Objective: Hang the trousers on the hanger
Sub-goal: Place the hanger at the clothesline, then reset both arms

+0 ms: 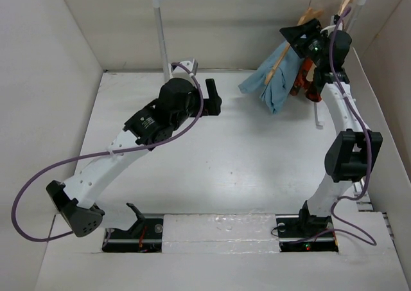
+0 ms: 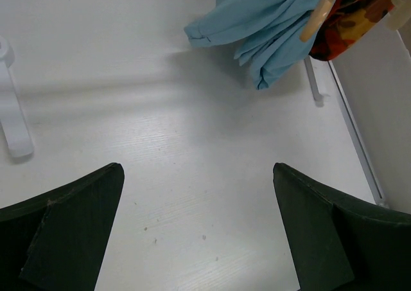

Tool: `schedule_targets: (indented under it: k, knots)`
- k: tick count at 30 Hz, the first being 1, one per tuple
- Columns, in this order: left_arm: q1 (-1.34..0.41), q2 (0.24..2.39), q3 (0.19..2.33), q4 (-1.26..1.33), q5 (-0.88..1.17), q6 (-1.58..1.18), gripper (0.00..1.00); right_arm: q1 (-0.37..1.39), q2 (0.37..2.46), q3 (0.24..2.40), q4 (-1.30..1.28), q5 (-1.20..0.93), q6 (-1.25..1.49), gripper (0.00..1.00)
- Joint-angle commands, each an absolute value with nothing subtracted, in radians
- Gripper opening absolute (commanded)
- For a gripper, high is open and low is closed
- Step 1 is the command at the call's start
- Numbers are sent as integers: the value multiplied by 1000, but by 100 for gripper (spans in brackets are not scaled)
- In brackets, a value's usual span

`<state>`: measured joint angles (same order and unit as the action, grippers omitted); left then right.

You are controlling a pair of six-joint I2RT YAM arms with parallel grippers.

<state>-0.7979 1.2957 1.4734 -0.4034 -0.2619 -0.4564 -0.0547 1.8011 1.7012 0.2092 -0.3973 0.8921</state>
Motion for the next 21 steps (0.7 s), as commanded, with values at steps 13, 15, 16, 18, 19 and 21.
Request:
schedule_targets:
  k: [13,15,16,18,19,21]
  knots:
    - [-796,1379,1854,-429,-399,-308,99,-72,1445,1677,5,-110,568,100]
    - [-796,1370,1859,-442,-425,-304,99,-97,1375,1639,5,-144,537,100]
    - [-796,1350,1838,-440,-442,-299,99,-97,1344,1614,5,-150,508,100]
    - [-796,1318,1778,-424,-466,-307,99,-68,1275,1498,8,-172,474,100]
    - [-796,1274,1685,-408,-472,-317,99,-39,1197,1400,11,-184,431,100]
    - [-796,1226,1577,-376,-472,-342,99,3,1114,1286,6,-202,385,100]
